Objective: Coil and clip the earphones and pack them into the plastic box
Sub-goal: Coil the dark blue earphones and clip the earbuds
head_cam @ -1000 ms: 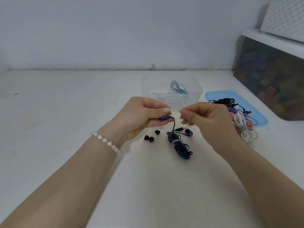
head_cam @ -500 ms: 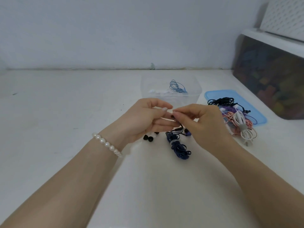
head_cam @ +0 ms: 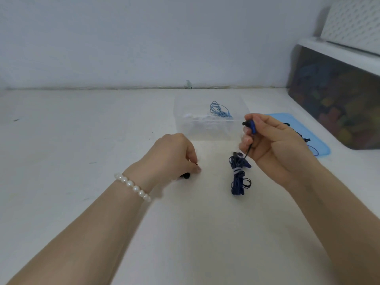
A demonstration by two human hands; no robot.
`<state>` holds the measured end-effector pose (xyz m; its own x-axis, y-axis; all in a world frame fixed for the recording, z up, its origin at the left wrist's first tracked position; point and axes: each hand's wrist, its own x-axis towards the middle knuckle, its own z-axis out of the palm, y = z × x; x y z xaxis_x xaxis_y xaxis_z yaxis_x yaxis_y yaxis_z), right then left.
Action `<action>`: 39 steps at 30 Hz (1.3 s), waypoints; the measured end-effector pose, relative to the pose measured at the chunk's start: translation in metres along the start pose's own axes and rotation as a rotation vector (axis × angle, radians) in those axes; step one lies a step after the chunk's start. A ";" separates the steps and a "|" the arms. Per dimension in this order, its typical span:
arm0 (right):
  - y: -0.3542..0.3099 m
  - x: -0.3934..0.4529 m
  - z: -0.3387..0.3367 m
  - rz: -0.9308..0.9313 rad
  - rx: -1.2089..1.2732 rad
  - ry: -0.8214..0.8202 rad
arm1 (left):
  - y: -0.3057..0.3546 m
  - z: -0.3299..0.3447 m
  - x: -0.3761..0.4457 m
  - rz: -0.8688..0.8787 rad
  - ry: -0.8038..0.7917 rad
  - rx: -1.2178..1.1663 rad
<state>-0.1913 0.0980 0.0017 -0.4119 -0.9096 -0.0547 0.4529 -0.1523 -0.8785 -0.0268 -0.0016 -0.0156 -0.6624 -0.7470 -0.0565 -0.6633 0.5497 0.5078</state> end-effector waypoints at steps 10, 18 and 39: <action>-0.003 0.000 -0.004 0.120 -0.127 0.019 | -0.001 0.002 0.003 0.092 0.141 -0.132; 0.002 -0.003 -0.004 0.114 -0.327 -0.139 | 0.017 0.010 -0.006 0.071 0.014 -1.007; 0.011 -0.003 -0.001 -0.087 -0.438 -0.032 | 0.025 0.017 -0.005 -0.068 -0.062 -1.344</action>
<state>-0.1856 0.0995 -0.0078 -0.4054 -0.9134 0.0369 0.0374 -0.0570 -0.9977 -0.0463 0.0219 -0.0175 -0.6801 -0.7205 -0.1354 0.1338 -0.3036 0.9434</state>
